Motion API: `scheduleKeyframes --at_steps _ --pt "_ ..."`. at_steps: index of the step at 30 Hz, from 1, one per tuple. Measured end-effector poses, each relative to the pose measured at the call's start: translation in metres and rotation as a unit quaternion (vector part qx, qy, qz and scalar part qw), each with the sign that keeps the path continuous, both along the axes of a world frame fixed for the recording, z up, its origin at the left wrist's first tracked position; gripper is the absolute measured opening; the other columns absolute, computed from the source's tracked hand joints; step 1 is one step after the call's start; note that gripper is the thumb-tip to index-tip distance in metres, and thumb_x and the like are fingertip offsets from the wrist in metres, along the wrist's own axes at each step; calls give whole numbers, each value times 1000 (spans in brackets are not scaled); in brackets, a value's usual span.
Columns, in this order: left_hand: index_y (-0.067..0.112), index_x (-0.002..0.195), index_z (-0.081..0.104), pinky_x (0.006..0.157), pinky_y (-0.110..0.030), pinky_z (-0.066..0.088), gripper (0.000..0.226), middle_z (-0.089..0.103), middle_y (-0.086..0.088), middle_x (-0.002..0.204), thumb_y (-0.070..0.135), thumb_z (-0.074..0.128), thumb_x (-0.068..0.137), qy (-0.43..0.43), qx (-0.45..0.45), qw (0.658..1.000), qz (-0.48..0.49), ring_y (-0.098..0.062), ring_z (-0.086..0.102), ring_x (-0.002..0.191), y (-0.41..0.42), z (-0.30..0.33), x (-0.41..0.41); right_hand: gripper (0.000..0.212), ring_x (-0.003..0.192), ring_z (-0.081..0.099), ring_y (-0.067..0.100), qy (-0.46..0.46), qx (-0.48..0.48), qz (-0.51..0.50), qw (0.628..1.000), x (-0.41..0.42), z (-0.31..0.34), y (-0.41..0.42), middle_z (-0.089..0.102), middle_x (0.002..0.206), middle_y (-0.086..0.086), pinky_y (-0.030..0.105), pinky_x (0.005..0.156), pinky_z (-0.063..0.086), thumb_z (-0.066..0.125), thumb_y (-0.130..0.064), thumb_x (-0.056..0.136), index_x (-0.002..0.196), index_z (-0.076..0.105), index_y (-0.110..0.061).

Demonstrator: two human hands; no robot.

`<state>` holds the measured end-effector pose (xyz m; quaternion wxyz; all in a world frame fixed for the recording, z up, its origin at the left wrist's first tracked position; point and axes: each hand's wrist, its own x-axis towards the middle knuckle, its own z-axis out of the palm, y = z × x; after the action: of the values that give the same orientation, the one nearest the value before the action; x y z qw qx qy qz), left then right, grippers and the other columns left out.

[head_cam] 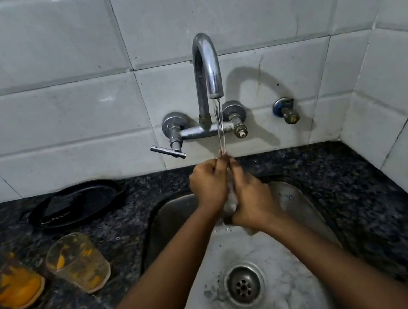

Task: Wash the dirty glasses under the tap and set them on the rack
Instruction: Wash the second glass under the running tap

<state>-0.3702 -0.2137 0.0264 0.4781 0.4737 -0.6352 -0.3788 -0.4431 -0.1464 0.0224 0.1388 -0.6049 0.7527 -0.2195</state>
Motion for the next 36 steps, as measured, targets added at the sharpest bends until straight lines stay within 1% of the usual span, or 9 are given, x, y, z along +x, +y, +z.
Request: scheduleKeyframes --at_steps 7,9,11,13,15,19,23,29,36 --pt "20 44 37 46 -21 35 51 36 8 36 31 60 87 236 148 959 -58 -10 34 38 -4 7 11 38 76 68 21 -538 92 71 835 -20 4 8 71 85 7 41 72 59 74 1 62 97 63 -12" --pt "19 47 40 44 -19 37 48 42 4 42 34 55 90 171 143 972 -73 -6 38 36 -5 9 12 53 77 67 23 -477 92 29 873 -14 7 6 69 93 12 42 74 58 79 -12 54 103 60 -8" --pt "17 52 48 51 -23 42 46 51 -4 53 38 49 92 11 91 994 -61 -11 48 46 -4 13 5 65 87 63 23 -195 78 -37 977 0 11 4 62 103 9 33 73 54 83 -22 58 111 47 -10" --pt "15 52 49 56 -28 39 48 53 -5 55 40 47 92 -129 27 991 -11 -18 49 54 -4 19 -4 68 96 61 27 28 8 -87 996 11 11 4 58 107 9 33 75 48 79 -29 67 118 38 -12" --pt "14 49 47 55 -29 35 49 46 -3 49 40 52 90 -100 13 995 -21 -20 45 52 -8 20 -7 63 91 63 26 -97 -10 -57 994 3 7 2 62 100 6 32 74 51 81 -28 65 113 43 -11" --pt "19 45 44 42 -19 35 47 40 9 34 28 59 88 101 109 983 -107 -6 36 34 -8 10 4 45 77 69 31 -586 106 46 802 -26 -7 9 70 92 20 50 78 56 77 -13 65 106 64 0" --pt "17 54 63 58 -29 46 31 52 -2 53 28 64 83 254 221 933 -127 -16 49 50 -6 -10 10 48 72 70 29 -698 153 114 691 -22 -15 18 70 83 20 44 70 58 85 -18 46 90 73 -2" --pt "17 65 56 52 -21 48 39 57 3 51 40 44 94 277 234 922 -134 -9 53 45 -13 19 10 60 99 63 25 -446 24 62 893 -20 -14 3 66 103 7 34 81 55 76 4 59 113 55 -11" --pt "15 82 61 76 -31 49 38 63 -3 84 41 37 96 320 261 898 -151 -16 60 76 -5 30 22 86 115 52 25 -342 -88 9 936 -23 -7 -12 52 124 9 36 86 53 81 8 50 125 47 -14"
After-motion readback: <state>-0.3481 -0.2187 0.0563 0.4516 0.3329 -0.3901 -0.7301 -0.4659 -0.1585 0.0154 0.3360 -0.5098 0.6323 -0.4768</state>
